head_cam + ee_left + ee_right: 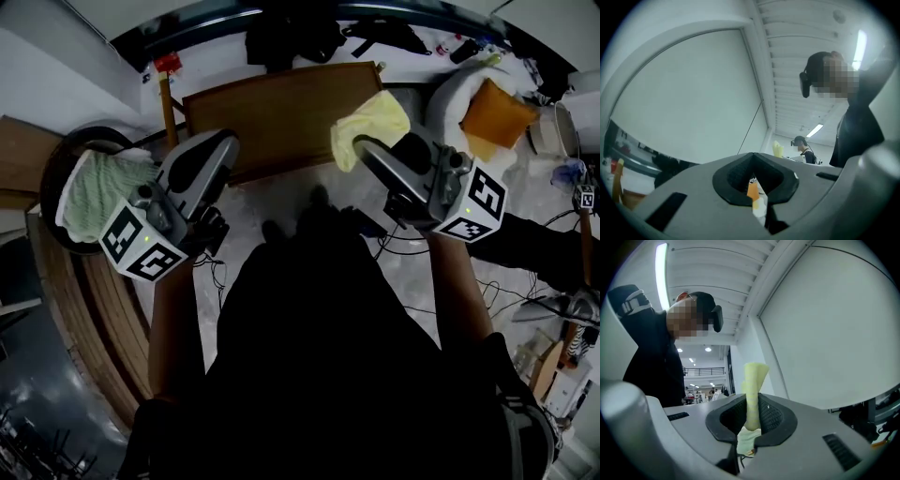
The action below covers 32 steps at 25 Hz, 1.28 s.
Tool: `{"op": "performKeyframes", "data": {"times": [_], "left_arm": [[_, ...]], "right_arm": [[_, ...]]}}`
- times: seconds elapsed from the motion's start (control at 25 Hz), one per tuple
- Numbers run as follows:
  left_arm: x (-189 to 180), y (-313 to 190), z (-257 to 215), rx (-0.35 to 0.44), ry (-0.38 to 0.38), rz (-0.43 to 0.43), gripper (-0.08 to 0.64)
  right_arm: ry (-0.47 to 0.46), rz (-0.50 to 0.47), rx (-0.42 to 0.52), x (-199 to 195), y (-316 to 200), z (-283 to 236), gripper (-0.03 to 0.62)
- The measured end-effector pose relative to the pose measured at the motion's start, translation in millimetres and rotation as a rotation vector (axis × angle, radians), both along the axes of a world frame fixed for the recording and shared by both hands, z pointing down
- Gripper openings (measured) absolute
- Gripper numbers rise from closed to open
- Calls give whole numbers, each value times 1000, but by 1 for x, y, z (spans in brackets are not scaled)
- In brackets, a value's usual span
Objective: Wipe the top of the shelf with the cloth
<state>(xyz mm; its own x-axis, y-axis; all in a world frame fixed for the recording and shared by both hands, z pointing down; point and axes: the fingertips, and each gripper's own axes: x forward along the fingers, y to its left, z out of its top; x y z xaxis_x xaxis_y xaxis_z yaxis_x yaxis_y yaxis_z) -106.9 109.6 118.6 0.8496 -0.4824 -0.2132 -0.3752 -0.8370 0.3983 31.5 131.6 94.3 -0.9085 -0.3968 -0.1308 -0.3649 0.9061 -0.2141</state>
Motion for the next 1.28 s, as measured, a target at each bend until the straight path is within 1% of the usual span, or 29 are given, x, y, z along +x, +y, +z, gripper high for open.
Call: {"op": "performKeyframes", "data": {"times": [0.12,0.24,0.32,0.4,0.52,0.68,0.88,1.0,1.16,1.28], "left_arm": [[-3,16,-16,65,-29,-5,11],[6,34,-17,112,-105,-16,11],[9,44,-18,124,-126,-35,11],[10,48,-18,124,-124,-46,11],[19,56,-17,109,-117,-51,11],[58,84,-20,90,-129,-40,11],[106,120,-6,18,-144,-14,11],[131,140,1,-3,-168,6,11],[153,161,8,-50,-161,16,11],[159,176,15,-86,-158,27,11]], "right_arm": [[6,-33,23,-7,4,-2,49],[-9,-65,15,-2,10,3,49],[-11,-79,14,2,14,7,49],[3,-84,17,3,14,13,49],[-5,-101,6,12,20,18,49],[-32,-128,-3,47,53,19,49],[-5,-149,-1,82,92,35,49],[-24,-164,-17,97,108,42,49],[-32,-214,-55,107,127,55,49],[-25,-237,-104,106,143,68,49]]}}
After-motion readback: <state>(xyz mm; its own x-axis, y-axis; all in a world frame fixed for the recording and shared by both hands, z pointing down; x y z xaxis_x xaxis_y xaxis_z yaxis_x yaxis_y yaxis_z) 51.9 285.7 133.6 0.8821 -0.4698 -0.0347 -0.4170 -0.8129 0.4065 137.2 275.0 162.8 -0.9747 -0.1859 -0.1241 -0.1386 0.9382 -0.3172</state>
